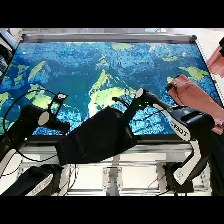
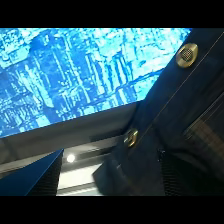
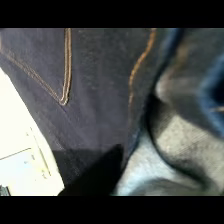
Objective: Fold the clothes and pants, and hang the long-sleeved shirts on hangers.
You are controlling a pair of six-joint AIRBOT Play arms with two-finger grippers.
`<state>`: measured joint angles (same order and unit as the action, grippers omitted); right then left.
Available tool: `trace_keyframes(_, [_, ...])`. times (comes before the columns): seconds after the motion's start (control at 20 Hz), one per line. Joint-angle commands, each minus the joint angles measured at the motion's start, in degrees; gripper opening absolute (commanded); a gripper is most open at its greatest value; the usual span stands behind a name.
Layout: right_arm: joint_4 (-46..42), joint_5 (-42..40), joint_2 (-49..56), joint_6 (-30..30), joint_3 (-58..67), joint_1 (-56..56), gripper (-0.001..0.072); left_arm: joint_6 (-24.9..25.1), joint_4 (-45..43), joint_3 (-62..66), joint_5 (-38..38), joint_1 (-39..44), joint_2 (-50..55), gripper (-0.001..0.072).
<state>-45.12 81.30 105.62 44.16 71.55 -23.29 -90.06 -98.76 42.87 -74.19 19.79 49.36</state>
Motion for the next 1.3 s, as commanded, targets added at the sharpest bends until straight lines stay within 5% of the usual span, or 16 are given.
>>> trace_keyframes(0.0, [0.44, -0.09, -0.04, 2.45, 0.7, -2.47, 0.0071, 0.02, -0.04, -0.02, 0.11, -0.02, 0.0, 0.0677])
trace_keyframes(0.05, [0.2, 0.13, -0.15, 4.59, 1.97, -2.27, 0.0017, 0.04, -0.04, -0.02, 0.09, -0.02, 0.0, 0.0677])
trace_keyframes(0.7, [-7.89, 8.98, -6.51, 35.21, 47.17, 29.81, 0.0016, 0.04, -0.02, -0.02, 0.02, -0.02, 0.0, 0.0677])
trace_keyframes(1.25, [-13.09, 12.07, -12.17, 35.08, 44.68, 64.92, 0.0016, 0.04, -0.02, -0.02, 0.04, -0.02, 0.0, 0.0677])
